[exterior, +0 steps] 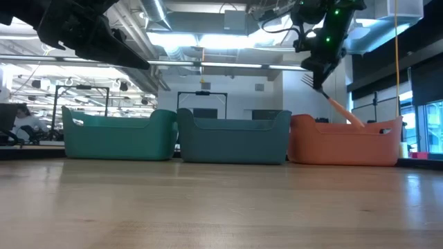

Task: Sort silverware by color (type)
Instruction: Put the left orange fork into the orange bin, then put the white fork into the green bin

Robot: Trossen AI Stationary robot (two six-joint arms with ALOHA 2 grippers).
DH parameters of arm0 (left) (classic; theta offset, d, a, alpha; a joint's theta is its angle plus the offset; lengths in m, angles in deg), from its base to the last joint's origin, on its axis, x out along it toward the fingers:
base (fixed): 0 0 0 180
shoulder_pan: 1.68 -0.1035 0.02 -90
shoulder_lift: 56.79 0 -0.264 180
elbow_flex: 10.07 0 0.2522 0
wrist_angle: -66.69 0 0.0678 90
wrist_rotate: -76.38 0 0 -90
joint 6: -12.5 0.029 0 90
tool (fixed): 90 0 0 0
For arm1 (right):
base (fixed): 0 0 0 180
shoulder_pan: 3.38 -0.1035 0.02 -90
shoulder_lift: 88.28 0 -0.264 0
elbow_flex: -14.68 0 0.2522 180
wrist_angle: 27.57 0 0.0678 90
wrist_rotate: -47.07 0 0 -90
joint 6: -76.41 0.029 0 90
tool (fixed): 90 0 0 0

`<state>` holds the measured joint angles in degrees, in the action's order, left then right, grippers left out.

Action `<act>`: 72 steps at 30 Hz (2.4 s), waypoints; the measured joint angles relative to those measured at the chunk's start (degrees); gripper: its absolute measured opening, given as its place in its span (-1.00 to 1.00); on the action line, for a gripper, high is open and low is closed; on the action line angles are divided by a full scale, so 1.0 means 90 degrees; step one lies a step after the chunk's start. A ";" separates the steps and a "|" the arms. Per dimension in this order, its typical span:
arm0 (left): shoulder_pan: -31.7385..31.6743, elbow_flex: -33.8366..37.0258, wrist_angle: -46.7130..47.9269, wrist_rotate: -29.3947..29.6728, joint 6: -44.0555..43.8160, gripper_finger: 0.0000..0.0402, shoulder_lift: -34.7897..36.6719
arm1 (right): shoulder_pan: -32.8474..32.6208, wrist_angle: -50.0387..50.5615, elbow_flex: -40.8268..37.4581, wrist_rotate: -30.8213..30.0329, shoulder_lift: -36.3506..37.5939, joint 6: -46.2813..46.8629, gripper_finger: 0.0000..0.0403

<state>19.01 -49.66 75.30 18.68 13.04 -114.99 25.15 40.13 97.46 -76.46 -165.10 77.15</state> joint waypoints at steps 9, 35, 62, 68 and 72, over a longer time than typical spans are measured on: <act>0.0000 0.0000 0.0005 -0.0005 -0.0006 -0.38 0.0001 | 0.0000 -0.0290 -0.0002 -0.0321 -0.0366 -0.0150 -1.00; 0.0002 0.0000 0.0007 -0.0051 -0.0019 -0.38 0.0001 | 0.0459 -0.0680 -0.0012 0.0016 -0.2368 0.0448 -0.96; 0.0537 -0.0246 0.0812 -0.0587 -0.0857 -0.38 0.0010 | -0.3957 -0.3065 -0.0630 -0.0151 -0.0516 0.0193 -0.26; 0.1243 -0.0745 0.2202 -0.1259 -0.2220 -0.38 0.0019 | -0.5032 -0.5314 -0.1522 -0.0220 -0.0532 -0.0294 -0.26; 0.1761 -0.1007 0.2961 -0.1853 -0.3182 -0.38 0.0005 | -0.5333 -0.6013 -0.1844 -0.0203 -0.0532 -0.0291 -0.26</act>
<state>34.86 -58.72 101.95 2.00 -15.60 -114.94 -22.84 -13.99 80.86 -78.29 -169.89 74.52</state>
